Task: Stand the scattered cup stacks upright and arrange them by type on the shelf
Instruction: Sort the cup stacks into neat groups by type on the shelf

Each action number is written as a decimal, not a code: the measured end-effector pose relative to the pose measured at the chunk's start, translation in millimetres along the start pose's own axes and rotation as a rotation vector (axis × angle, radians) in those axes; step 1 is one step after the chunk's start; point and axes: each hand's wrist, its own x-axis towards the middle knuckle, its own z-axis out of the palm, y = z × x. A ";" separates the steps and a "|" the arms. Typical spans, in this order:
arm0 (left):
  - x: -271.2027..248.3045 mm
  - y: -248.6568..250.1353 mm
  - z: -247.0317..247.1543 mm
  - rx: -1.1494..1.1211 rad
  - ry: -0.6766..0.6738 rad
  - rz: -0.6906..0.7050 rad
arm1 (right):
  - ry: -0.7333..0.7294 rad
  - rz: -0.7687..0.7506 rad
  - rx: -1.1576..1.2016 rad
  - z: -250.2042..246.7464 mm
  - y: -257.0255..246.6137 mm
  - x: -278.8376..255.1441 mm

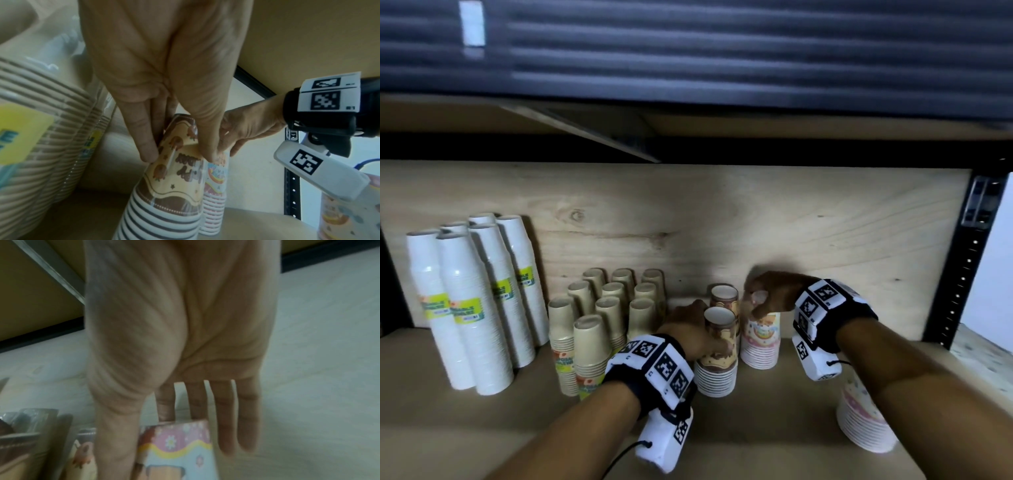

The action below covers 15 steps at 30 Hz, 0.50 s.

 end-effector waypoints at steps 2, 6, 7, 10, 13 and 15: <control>0.9 0.0 1.0 -0.002 -0.003 0.000 | -0.037 0.044 -0.046 -4.3 4.1 -6.3; 0.4 0.2 2.1 0.014 0.010 0.007 | -0.049 0.098 -0.026 -9.5 2.2 -13.3; 0.0 0.5 2.1 0.014 0.017 0.012 | -0.043 0.102 -0.033 -10.3 1.0 -13.6; -1.1 -0.1 3.1 0.016 0.042 0.029 | 0.004 0.092 -0.072 -9.1 -3.2 -9.5; -0.3 -2.3 4.4 -0.004 0.060 0.040 | 0.060 0.056 -0.141 -4.1 -7.5 -4.8; 1.1 -2.6 4.8 -0.014 0.059 0.047 | 0.082 0.051 -0.136 -2.9 -8.9 -2.5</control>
